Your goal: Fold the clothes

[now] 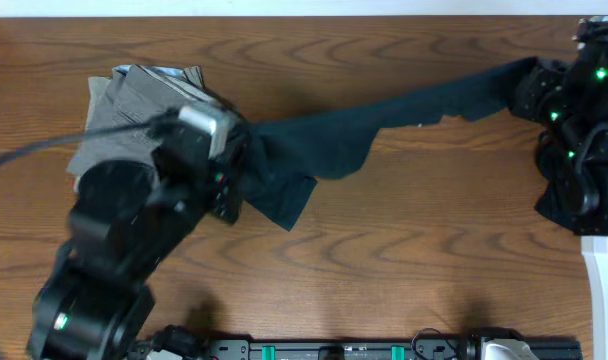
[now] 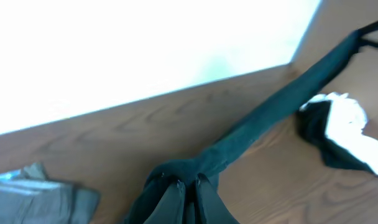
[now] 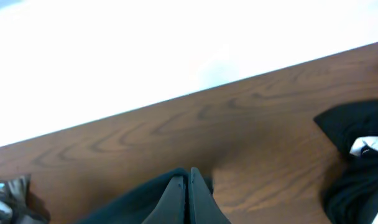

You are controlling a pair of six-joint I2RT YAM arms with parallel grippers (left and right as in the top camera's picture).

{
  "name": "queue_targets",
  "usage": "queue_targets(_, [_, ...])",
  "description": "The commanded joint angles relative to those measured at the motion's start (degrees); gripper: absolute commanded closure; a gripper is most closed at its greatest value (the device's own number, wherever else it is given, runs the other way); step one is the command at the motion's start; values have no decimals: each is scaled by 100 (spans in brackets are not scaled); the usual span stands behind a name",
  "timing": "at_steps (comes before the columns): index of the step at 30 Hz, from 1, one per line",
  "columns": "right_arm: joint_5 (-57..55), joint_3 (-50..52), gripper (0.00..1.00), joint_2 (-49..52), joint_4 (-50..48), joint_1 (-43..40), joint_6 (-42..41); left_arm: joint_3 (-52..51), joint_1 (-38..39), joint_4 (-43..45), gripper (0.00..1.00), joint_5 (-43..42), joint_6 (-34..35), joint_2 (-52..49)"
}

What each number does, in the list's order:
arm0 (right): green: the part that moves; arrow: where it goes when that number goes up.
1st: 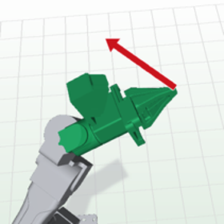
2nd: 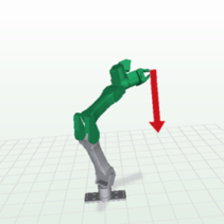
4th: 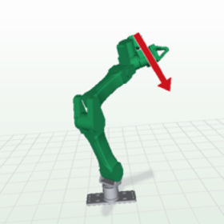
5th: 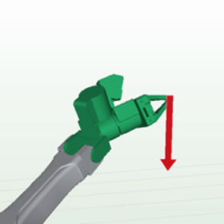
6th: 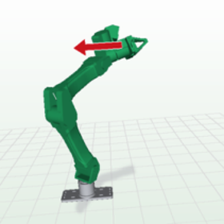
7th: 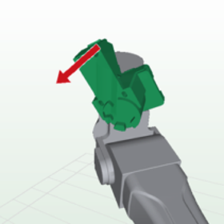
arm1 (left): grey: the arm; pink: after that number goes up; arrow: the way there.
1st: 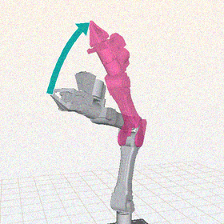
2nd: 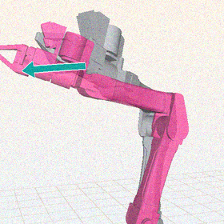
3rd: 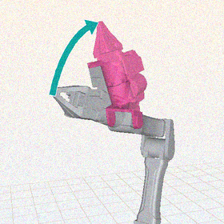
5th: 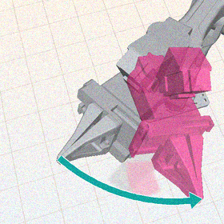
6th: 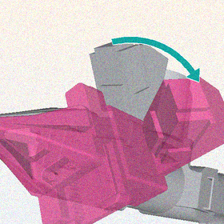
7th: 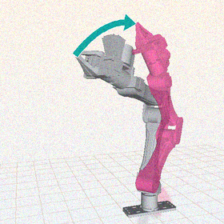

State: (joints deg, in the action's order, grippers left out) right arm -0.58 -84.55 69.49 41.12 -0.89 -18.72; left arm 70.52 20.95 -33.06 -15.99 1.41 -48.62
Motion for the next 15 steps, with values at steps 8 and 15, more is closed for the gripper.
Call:
queue_targets(8, [-46,-651,99,-400,540,-68,-31,131,2,7,93,-726,81,522])
queue_targets(15, [-50,-721,99,-595,946,-66,81,164,2,-44,93,-691,-17,472])
